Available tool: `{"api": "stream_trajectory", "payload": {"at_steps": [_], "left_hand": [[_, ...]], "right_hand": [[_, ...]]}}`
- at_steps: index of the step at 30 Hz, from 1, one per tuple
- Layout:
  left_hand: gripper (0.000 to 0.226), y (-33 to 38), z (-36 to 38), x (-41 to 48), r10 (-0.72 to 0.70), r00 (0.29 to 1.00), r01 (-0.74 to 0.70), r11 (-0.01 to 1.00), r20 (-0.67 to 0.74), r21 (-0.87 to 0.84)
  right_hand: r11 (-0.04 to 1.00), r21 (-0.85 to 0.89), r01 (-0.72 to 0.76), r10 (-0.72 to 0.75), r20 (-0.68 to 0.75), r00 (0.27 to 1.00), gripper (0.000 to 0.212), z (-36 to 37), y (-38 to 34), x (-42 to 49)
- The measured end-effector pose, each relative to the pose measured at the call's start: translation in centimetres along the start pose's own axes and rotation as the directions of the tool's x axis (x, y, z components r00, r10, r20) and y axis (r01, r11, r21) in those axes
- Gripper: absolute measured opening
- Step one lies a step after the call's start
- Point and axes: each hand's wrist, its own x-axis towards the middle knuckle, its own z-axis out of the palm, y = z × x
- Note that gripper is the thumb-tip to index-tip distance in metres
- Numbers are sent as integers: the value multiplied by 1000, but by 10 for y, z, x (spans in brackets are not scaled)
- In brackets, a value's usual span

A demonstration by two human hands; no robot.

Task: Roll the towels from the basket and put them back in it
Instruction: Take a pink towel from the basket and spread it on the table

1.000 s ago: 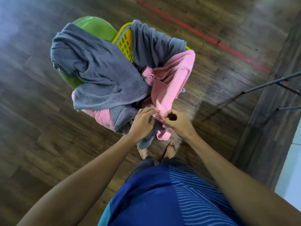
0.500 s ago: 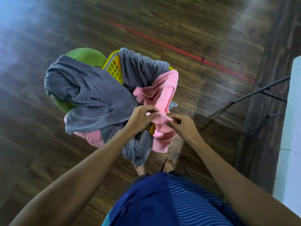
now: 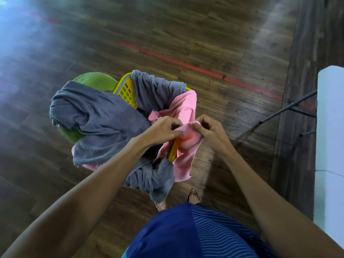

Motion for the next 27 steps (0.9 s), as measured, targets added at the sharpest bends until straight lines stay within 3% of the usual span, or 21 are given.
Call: {"api": "stream_trajectory", "payload": {"at_steps": [4, 7, 10, 13, 16, 19, 22, 25, 27], "left_hand": [[10, -11, 6, -7, -27, 960, 65, 990, -280, 129], [20, -23, 12, -13, -42, 905, 130, 975, -423, 181], [31, -23, 13, -12, -65, 844, 176, 971, -532, 160], [25, -12, 0, -9, -41, 774, 113, 991, -632, 73], [17, 4, -20, -6, 4, 810, 1, 1000, -586, 8], [6, 26, -41, 1, 9, 872, -55, 995, -490, -79], [15, 56, -54, 15, 106, 937, -103, 994, -334, 27], [16, 81, -57, 25, 219, 961, -192, 968, -167, 163], [16, 87, -56, 28, 229, 968, -204, 954, -98, 218]], "right_hand": [[999, -7, 36, -36, -60, 998, 13, -13, -4, -5], [999, -9, 48, -48, -89, 995, 14, -18, -6, -10], [998, -19, 52, -54, -95, 994, 14, -15, -9, -13], [999, -31, 12, -18, -190, 982, 16, -20, -4, -10], [996, -79, -47, 26, -258, 966, 18, -28, 6, -4], [985, -146, -91, 55, -236, 970, 21, -31, 13, 1], [979, -187, -79, 46, -174, 984, 14, -26, 6, 9], [995, -79, 55, -63, -99, 993, 45, -16, -18, 18], [995, -55, 81, -85, -78, 993, 47, -11, -30, 21]]}}
